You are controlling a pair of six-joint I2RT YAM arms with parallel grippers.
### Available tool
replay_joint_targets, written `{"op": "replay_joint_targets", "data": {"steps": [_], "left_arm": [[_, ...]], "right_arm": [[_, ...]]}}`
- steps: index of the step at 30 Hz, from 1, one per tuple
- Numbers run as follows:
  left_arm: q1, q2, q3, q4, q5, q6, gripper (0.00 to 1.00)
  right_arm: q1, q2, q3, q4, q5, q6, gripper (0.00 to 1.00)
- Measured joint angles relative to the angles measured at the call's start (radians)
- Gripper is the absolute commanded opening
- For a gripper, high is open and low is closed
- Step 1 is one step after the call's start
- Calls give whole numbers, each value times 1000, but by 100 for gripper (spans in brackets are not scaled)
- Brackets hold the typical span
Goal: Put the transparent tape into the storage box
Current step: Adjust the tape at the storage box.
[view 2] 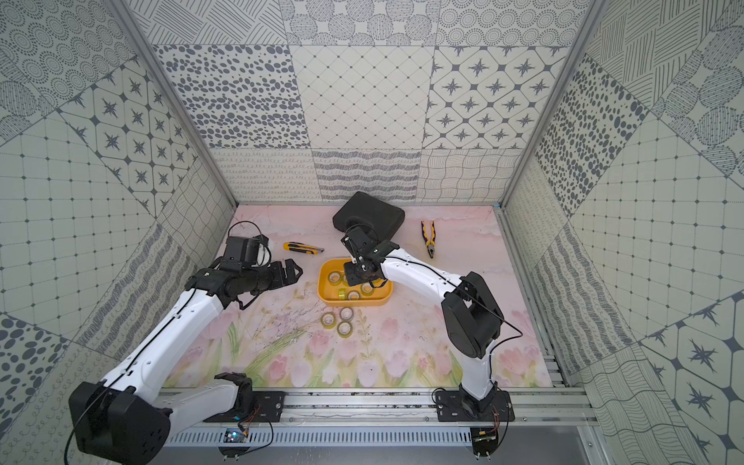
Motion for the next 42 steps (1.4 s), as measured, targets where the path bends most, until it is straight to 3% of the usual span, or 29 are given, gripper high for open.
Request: {"op": "replay_joint_targets", "data": {"steps": [7,19,25,33,39,42], "left_arm": [[0,0,0,0,0,0,99],[0,-1,0,0,1,0,99],[0,-2,0,0,2,0,99],[0,-2,0,0,3,0,99],[0,-2,0,0,3,0,99],[0,-2,0,0,3,0,99]], "right_arm": [[43,22,-7,4,-34,13,44],[83,183,43,9,-127,40,39],[82,233,111,22,-171,49,19],[74,245,135,32,-182,52,7],[42,237,127,37,-176,51,6],[19,205,92,40,-174,51,18]]}}
